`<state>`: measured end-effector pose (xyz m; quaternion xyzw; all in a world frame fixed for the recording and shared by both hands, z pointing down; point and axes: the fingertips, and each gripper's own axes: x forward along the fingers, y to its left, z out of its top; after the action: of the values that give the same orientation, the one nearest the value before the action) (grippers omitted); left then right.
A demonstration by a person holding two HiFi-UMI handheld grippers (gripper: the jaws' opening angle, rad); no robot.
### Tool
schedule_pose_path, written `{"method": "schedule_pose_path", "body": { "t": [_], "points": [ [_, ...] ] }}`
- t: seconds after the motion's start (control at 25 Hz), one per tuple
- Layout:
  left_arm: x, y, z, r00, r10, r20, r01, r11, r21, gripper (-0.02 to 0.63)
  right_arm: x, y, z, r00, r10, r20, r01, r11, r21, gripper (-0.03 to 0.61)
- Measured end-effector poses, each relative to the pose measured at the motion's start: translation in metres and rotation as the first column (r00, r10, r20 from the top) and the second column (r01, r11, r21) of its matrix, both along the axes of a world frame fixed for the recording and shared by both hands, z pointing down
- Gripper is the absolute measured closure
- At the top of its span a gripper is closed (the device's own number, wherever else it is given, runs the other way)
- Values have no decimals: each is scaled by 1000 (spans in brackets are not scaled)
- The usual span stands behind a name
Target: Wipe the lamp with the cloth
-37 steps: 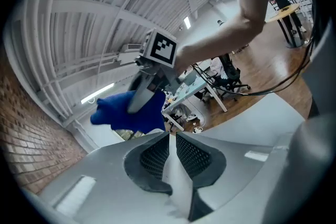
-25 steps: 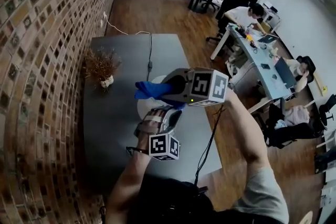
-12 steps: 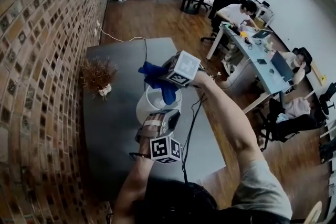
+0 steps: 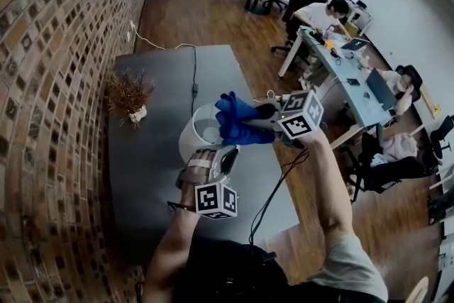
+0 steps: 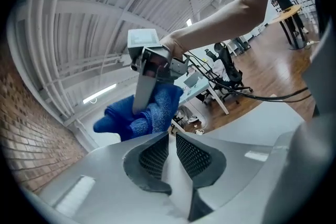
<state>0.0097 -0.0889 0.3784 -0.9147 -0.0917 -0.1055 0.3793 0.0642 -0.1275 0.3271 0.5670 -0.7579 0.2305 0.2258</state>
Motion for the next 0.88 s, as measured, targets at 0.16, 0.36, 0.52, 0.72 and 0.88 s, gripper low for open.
{"method": "schedule_pose_path", "body": {
  "t": [0.16,0.36,0.52,0.72,0.88],
  "points": [
    [-12,5,1,996,43,-73,-40,998,40,571,-15,-44,-55,917,-44,-397,123,976,177,491],
    [-22,11,24,997,79,-24,-79,997,-25,583,-37,-118,-5,682,-235,-693,263,962,-68,491],
    [-19,4,37,998,59,8,-58,996,-62,583,-72,-115,39,546,-463,-698,406,875,-263,491],
    [-19,-12,43,999,26,20,-24,996,-87,583,-106,-58,37,266,-670,-693,570,689,-448,491],
    [-21,-20,49,999,16,30,-13,996,-92,583,-103,-13,32,140,-715,-685,515,643,-566,491]
  ]
}}
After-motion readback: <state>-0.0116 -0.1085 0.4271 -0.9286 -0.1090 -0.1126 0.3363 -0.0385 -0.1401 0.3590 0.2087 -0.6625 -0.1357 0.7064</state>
